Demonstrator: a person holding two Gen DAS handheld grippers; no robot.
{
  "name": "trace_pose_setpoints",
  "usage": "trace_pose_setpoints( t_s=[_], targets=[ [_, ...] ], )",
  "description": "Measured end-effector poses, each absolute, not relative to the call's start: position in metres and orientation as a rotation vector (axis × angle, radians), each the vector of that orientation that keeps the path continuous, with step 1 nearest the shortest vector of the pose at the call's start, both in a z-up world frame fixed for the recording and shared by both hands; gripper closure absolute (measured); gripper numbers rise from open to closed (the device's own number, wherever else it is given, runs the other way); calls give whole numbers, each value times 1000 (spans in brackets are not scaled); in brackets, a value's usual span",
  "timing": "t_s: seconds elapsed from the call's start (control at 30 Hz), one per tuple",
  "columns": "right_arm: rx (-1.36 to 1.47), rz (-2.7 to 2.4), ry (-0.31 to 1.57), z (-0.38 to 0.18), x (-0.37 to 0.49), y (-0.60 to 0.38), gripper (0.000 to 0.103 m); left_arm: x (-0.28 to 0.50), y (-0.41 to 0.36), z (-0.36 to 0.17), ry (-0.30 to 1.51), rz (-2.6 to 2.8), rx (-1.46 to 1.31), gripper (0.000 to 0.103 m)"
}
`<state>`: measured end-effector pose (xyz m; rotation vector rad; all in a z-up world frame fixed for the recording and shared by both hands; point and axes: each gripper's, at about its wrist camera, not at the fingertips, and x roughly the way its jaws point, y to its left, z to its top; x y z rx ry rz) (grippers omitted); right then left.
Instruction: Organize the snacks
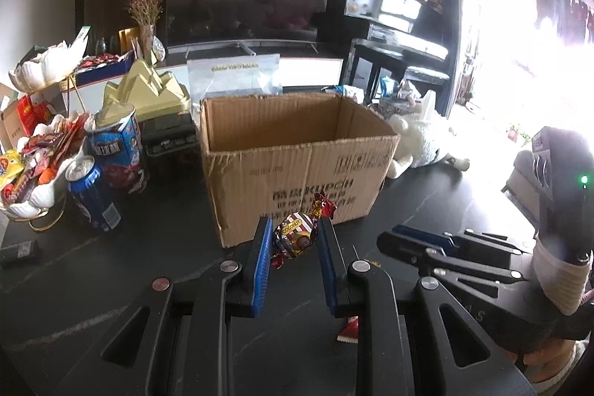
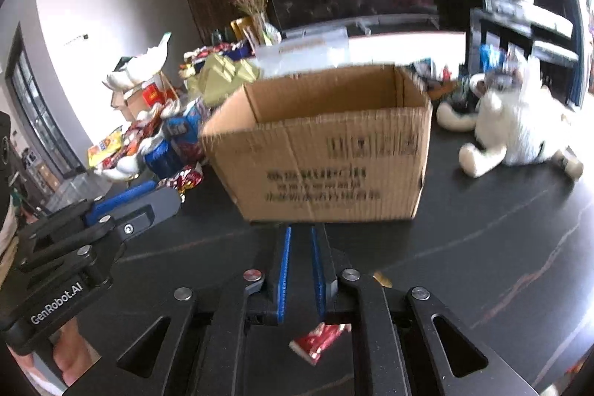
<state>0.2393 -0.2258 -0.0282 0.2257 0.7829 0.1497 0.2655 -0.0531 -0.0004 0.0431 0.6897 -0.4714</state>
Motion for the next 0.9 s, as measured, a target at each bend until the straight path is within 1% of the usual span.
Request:
trace_pose_setpoints(
  t_s=[0.13,0.2,0.63,0.87,0.9],
  targets=[
    [241,132,820,-42,234,-225,81,262,-54,-15,706,-463,53,78],
    [252,131,842,-48,231,-225,76,257,-53,-24,720,-467,54,78],
    [316,91,969,-90,225,-225,76,249,-59,-72,806,-467,64,78],
    [350,79,1036,-114,229,-227,76,250,-61,-89,841,-479,56,78],
    [351,75,1044,-117,230,-226,73,251,-61,-91,843,-480,56,78]
  ],
)
